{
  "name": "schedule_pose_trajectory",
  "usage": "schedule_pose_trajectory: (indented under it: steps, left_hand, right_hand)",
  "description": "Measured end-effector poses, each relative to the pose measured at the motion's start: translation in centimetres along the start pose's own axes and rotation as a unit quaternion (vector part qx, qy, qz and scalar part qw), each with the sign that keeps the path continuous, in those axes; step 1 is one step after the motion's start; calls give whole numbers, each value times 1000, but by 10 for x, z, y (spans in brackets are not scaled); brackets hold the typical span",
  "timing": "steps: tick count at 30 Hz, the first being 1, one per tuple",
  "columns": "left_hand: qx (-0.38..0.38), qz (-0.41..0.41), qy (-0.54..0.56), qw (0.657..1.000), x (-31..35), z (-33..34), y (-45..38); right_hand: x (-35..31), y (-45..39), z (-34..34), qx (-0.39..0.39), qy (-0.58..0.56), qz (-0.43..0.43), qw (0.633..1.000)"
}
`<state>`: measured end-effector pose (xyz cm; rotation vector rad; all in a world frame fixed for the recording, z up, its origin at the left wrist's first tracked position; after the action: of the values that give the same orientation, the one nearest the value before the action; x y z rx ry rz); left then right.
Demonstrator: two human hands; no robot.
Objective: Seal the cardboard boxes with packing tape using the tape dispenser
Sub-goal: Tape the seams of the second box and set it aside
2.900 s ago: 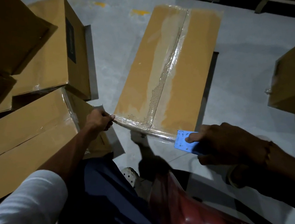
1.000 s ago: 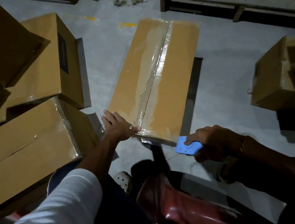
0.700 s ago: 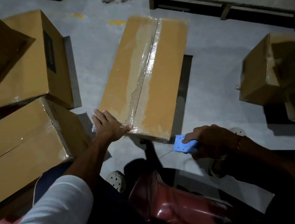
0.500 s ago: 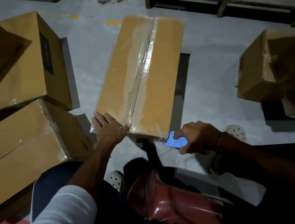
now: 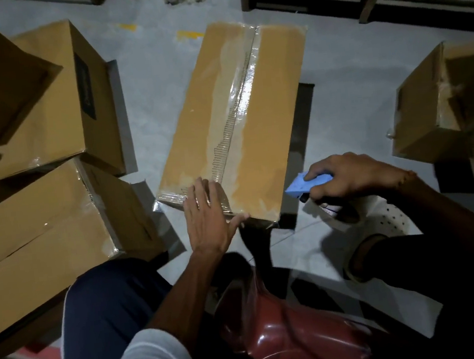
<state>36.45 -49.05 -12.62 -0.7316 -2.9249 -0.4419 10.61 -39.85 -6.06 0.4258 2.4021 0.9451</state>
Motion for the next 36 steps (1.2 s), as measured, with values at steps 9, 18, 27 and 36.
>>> schedule_pose_trajectory:
  steps: [9, 18, 27, 36]
  left_hand:
    - [116, -445, 527, 715, -88, -16, -8]
    - [11, -456, 659, 598, -43, 48, -19]
    - [-253, -340, 665, 615, 107, 85, 43]
    - [-465, -165, 500, 712, 103, 65, 41]
  right_hand:
    - [-29, -29, 22, 65, -345, -70, 934]
    - [-8, -43, 23, 80, -441, -42, 893]
    - [-9, -45, 25, 77, -447, -49, 890]
    - [-11, -44, 23, 86, -462, -60, 880]
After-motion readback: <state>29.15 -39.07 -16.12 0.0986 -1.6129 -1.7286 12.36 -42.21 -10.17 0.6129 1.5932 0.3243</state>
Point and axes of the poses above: each hand's wrist, its own y-axis away from the middle knuckle, its own z-axis out of the palm, x = y × z, the point moved 8 cm from there along -y, towards the middle knuckle, and after that the axes turned 4 degrees about -x, right-handed, at the moved point
